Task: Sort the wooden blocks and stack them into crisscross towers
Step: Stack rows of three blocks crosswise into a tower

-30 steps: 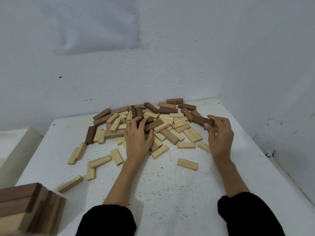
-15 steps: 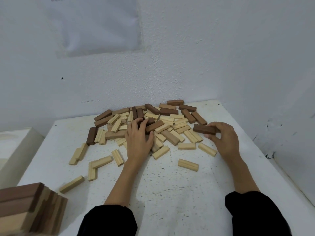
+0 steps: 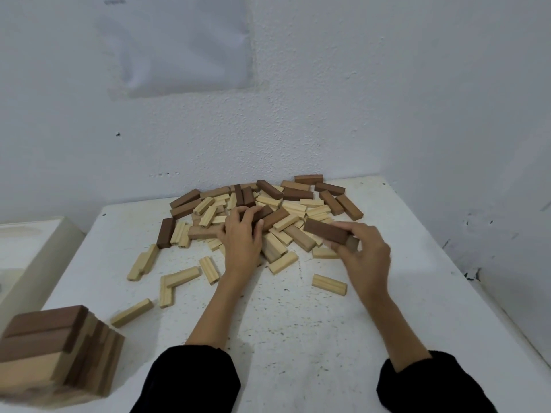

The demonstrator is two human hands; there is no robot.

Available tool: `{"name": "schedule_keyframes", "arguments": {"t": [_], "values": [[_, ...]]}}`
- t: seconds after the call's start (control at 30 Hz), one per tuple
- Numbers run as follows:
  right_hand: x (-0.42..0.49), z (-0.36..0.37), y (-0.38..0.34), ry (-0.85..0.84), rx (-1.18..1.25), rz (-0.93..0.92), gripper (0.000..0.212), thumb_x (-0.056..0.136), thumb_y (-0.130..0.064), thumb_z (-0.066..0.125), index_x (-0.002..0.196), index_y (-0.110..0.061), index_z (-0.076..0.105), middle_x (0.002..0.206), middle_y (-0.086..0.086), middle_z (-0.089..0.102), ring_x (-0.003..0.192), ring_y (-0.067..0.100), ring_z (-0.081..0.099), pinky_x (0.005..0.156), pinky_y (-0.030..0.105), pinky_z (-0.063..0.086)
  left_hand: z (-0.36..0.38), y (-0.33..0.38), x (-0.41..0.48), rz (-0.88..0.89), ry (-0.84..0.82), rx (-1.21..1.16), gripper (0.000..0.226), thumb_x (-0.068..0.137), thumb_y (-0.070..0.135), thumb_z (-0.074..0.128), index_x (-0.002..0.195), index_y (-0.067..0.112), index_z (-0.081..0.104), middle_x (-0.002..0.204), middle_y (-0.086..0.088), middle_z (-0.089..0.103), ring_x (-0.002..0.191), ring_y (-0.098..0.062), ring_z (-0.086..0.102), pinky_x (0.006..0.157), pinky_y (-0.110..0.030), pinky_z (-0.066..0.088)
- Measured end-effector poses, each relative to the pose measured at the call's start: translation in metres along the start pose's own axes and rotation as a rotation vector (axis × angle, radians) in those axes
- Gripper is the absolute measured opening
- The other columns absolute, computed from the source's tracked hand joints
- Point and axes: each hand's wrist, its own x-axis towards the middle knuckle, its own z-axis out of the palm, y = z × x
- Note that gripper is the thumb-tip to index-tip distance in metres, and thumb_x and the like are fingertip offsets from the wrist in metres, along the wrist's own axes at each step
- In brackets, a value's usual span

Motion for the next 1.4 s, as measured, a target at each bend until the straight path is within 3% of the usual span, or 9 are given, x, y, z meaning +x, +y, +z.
{"name": "schedule_keyframes", "arguments": {"t": [0.2,0.3,0.4,0.6,0.7,0.93,1.03,1.23,1.4], "values": [[-0.044,0.014,-0.024,-0.097,0.076,-0.014,0.036,0.064,-0.021,0.084,0.096,-0.027,0.069,0.088,-0.026,0.059,0.085,0.002,0.053,0.073,0.023,0.046,-0.011,-0.004,0.002,-0.014,0.019,-0.165,0.032,0.091,0.006,0.057,0.123,0.011,0.061,0.114,-0.012,0.06,0.107,-0.028,0.051,0.094,-0.033,0.033],[-0.062,0.012,-0.03,-0.125,0.034,-0.031,0.033,0.063,-0.022,0.085,0.092,-0.026,0.069,0.084,-0.021,0.06,0.082,0.003,0.052,0.067,0.021,0.047,-0.029,0.0,-0.003,0.034,0.067,-0.265,0.028,0.093,0.01,0.056,0.12,0.013,0.062,0.113,-0.007,0.062,0.108,-0.024,0.054,0.095,-0.037,0.042],[-0.077,0.013,-0.037,-0.165,-0.052,-0.097,0.031,0.062,-0.023,0.086,0.087,-0.025,0.068,0.079,-0.015,0.061,0.075,0.005,0.046,0.061,0.018,0.042,-0.056,0.004,-0.018,0.114,0.074,-0.312,0.023,0.093,0.014,0.059,0.116,0.018,0.062,0.109,0.003,0.063,0.104,-0.017,0.058,0.089,-0.027,0.047],[-0.102,0.013,-0.049,-0.247,-0.085,-0.126,0.029,0.061,-0.024,0.086,0.081,-0.024,0.065,0.075,-0.014,0.059,0.07,0.006,0.048,0.058,0.011,0.037,-0.1,-0.007,-0.079,0.131,-0.048,-0.142,0.021,0.09,0.014,0.062,0.111,0.018,0.064,0.104,0.008,0.058,0.098,-0.013,0.054,0.082,-0.012,0.04],[-0.107,0.014,-0.051,-0.25,-0.177,-0.15,0.027,0.063,-0.027,0.084,0.079,-0.025,0.062,0.074,-0.013,0.058,0.068,0.009,0.052,0.056,0.025,0.043,-0.115,-0.015,-0.108,0.088,-0.118,-0.073,0.026,0.091,0.015,0.059,0.117,0.018,0.061,0.11,0.004,0.058,0.102,-0.011,0.05,0.084,-0.007,0.035],[-0.109,0.014,-0.055,-0.15,-0.368,-0.319,0.036,0.06,-0.039,0.084,0.088,-0.022,0.068,0.08,-0.005,0.061,0.076,0.02,0.058,0.061,0.028,0.034,-0.134,-0.019,-0.142,-0.025,-0.192,-0.002,0.026,0.094,0.024,0.054,0.119,0.03,0.058,0.113,0.016,0.046,0.098,-0.005,0.05,0.081,-0.024,0.049],[-0.119,0.015,-0.061,-0.138,-0.416,-0.388,0.036,0.071,-0.054,0.06,0.089,-0.024,0.07,0.078,-0.009,0.062,0.074,0.016,0.055,0.067,0.028,0.032,-0.141,-0.02,-0.147,0.002,-0.249,-0.017,0.031,0.094,0.026,0.055,0.124,0.029,0.053,0.118,0.015,0.044,0.083,-0.003,0.056,0.073,-0.017,0.047],[-0.13,0.017,-0.064,-0.249,-0.322,-0.439,0.039,0.076,-0.057,0.05,0.091,-0.028,0.071,0.083,-0.013,0.062,0.083,0.006,0.043,0.078,0.028,0.032,-0.15,-0.024,-0.149,0.026,-0.35,-0.188,0.031,0.091,0.015,0.06,0.118,0.029,0.054,0.115,0.01,0.047,0.083,-0.002,0.058,0.073,-0.012,0.048],[-0.098,-0.01,-0.05,-0.589,-0.036,-0.173,0.057,0.066,-0.067,0.064,0.117,-0.043,0.055,0.107,-0.02,0.047,0.104,0.0,0.036,0.084,0.018,0.036,-0.149,-0.03,-0.144,-0.034,-0.474,-0.275,0.06,0.071,0.026,0.082,0.121,0.035,0.05,0.118,0.017,0.043,0.088,-0.004,0.053,0.075,-0.011,0.045]]}}
